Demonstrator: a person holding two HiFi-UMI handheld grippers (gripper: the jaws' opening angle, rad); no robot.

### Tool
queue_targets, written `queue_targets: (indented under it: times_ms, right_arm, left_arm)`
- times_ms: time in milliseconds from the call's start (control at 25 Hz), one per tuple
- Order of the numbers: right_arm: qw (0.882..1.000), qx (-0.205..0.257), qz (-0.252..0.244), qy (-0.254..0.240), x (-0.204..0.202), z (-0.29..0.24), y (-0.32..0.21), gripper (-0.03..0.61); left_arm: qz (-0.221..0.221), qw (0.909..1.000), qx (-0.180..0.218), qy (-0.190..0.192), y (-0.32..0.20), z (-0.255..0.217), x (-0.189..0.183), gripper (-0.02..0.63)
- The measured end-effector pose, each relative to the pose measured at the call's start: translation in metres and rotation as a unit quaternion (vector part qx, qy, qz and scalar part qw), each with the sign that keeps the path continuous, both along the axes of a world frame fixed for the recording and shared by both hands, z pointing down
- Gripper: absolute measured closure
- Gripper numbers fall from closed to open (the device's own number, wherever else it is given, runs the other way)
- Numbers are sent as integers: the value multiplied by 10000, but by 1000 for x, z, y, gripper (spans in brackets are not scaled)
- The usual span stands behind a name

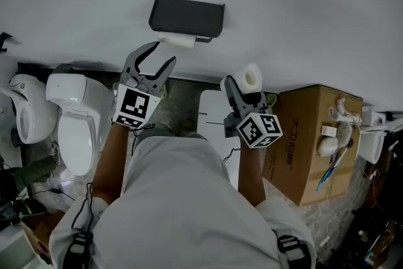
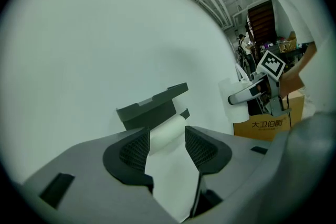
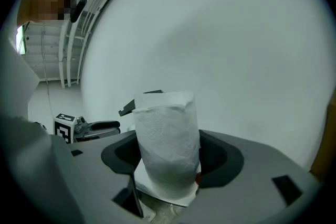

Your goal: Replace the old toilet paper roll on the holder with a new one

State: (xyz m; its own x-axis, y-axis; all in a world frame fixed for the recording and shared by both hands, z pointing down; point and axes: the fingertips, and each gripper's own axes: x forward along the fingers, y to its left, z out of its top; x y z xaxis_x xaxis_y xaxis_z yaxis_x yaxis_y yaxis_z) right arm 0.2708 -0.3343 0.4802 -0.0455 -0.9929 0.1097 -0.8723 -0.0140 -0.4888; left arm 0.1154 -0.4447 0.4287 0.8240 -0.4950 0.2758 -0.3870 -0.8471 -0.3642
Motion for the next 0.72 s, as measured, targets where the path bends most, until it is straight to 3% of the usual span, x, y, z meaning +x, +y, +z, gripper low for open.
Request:
queue_targets:
  times_ms: [240,440,720]
  right_arm:
    - [10000,37,26,22,1,-4,3,268]
    - [9999,48,141,-4,3,-5,7,268]
    - [9997,75,225,2,5,-4,8,268]
  left_arm:
    - [79,9939,726,-829,-6,11,10,394]
    - [169,9861,1110,-1225,-9,14,20,394]
    - [323,9638,1696,-2033,-15,29,27,394]
